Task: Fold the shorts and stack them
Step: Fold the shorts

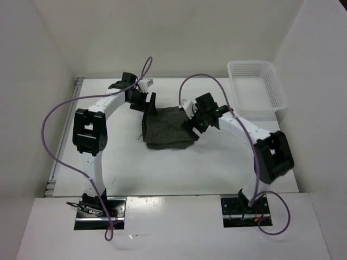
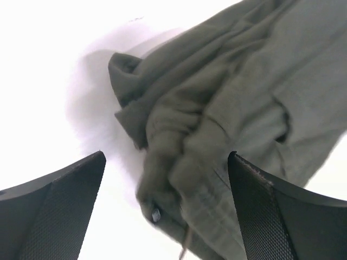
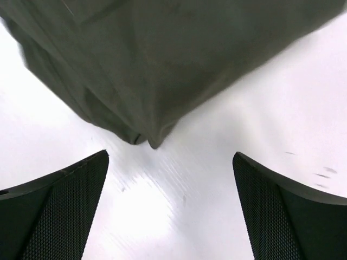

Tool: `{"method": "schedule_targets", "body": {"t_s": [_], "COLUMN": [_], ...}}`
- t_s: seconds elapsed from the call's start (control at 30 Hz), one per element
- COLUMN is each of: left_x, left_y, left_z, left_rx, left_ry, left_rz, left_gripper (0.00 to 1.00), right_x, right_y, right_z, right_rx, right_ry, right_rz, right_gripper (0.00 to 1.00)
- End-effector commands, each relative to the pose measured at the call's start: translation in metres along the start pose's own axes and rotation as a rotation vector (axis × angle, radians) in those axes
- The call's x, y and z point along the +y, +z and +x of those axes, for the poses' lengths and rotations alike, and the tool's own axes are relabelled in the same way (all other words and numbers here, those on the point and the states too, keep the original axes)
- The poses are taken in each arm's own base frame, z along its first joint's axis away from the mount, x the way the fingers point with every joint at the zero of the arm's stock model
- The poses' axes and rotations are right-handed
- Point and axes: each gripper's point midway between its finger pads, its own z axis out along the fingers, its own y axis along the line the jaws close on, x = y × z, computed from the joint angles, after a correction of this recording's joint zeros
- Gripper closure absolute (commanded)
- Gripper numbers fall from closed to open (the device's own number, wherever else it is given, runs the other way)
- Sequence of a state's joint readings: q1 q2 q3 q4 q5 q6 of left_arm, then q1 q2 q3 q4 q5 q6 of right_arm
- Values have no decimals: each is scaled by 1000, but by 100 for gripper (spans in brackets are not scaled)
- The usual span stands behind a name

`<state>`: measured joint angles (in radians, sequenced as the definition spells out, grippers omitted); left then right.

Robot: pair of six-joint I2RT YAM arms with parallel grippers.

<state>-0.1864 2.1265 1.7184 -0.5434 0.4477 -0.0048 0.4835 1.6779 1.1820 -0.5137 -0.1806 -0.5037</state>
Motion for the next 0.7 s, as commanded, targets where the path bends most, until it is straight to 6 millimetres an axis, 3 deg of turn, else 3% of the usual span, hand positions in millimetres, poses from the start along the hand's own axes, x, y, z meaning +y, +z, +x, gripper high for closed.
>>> {"method": "schedule_targets", "body": {"t_s": [0.0,0.03,0.07,0.1,0.13,0.17,0.2,0.23,0.27,0.3,0.37,0.4,0.43,0.5,0.53,0.57,0.6,0.67], "left_x": [-23,-22,-18,-15,-20,-14,14,13,37,39,52,41,43,26,25,14,15,6], "left_y": [-87,-105,-143,-160,-196,-211,-218,-245,-265,-276,-299,-322,-314,-328,-315,-319,-320,-330], "left_z": [-64,-68,-75,-76,-76,-68,-40,-31,-11,17,47,56,79,95,115,119,124,119], "left_rx": [-205,-227,-289,-317,-373,-387,-357,-401,-407,-406,-425,-484,-457,-514,-481,-517,-523,-576], "left_ry": [83,83,83,81,88,74,7,0,-58,-88,-145,-133,-157,-134,-149,-127,-134,-105], "left_rz": [-30,-58,-110,-143,-190,-234,-318,-372,-471,-515,-609,-652,-670,-697,-690,-674,-684,-686], "left_gripper": [0,0,0,0,0,0,0,0,0,0,0,0,0,0,0,0,0,0], "right_x": [-20,-22,-32,-34,-39,-44,-52,-53,-64,-65,-74,-73,-73,-68,-67,-65,-58,-55], "right_y": [-105,-125,-147,-160,-196,-210,-214,-239,-237,-252,-252,-265,-261,-270,-273,-275,-278,-284], "right_z": [-74,-85,-90,-90,-101,-99,-85,-86,-64,-56,-26,-19,-3,13,17,24,30,36], "right_rx": [-294,-354,-399,-429,-532,-561,-553,-622,-586,-623,-590,-622,-600,-618,-627,-625,-639,-653], "right_ry": [-49,-62,-50,-52,-56,-31,23,45,97,143,228,264,291,338,342,358,369,372], "right_rz": [138,169,238,280,364,419,490,556,617,656,724,752,764,793,804,810,810,824], "right_gripper": [0,0,0,0,0,0,0,0,0,0,0,0,0,0,0,0,0,0]}}
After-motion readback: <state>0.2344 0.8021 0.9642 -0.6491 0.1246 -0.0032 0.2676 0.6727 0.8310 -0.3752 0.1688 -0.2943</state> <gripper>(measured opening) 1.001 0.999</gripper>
